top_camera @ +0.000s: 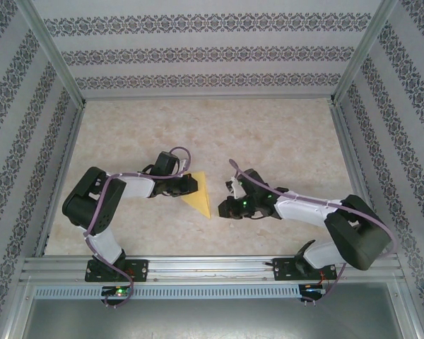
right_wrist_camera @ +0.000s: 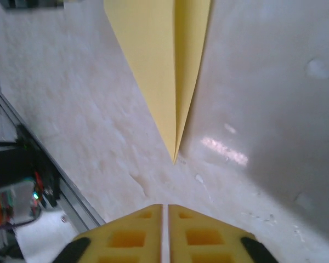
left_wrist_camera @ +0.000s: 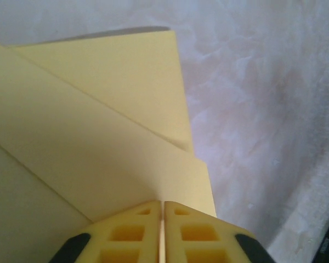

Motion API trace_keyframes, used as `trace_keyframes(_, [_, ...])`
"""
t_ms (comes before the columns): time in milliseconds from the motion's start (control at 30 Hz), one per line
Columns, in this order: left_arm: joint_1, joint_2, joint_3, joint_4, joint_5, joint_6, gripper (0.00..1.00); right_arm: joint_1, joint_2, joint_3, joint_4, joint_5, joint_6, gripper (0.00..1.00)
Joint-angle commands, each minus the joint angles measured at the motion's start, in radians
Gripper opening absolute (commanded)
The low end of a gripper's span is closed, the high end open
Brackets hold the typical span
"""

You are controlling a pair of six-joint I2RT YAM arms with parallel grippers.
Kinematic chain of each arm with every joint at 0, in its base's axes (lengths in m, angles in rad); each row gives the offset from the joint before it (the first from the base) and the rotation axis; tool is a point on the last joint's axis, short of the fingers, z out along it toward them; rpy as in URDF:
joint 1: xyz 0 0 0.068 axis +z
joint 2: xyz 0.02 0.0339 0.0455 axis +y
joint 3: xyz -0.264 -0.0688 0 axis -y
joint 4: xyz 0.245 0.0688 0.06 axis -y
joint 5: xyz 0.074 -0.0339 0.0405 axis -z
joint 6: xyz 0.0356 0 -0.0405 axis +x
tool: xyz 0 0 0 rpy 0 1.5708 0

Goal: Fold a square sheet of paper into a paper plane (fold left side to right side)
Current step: Fourth fold the wing at the center of the table, then turn over the paper at the center of the table.

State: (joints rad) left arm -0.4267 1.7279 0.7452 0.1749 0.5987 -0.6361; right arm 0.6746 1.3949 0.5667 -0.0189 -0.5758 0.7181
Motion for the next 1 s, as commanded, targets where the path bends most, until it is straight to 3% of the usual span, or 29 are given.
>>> trace_keyframes(0, [-0.007,-0.087,0.017,0.012,0.023,-0.027,0.15,-0.035,-0.009,0.015,-0.003,-0.023,-0.079,0.24])
trace_keyframes(133, [-0.003,-0.204,0.029,-0.048,-0.039,0.011,0.22,-0.045,0.042,0.073,0.025,-0.012,-0.137,0.38])
trace_keyframes(267, [0.006,-0.342,0.011,-0.144,-0.152,0.079,0.30,-0.033,0.130,0.147,0.048,-0.017,-0.196,0.46])
trace_keyframes(533, [0.031,-0.569,-0.114,-0.163,-0.281,0.104,0.47,-0.003,0.316,0.268,0.081,-0.021,-0.251,0.48])
trace_keyframes(800, [0.052,-0.639,-0.140,-0.179,-0.293,0.104,0.53,0.006,0.420,0.302,0.131,-0.029,-0.240,0.37])
trace_keyframes(967, [0.055,-0.657,-0.135,-0.176,-0.286,0.101,0.54,0.005,0.408,0.288,0.155,-0.045,-0.230,0.11])
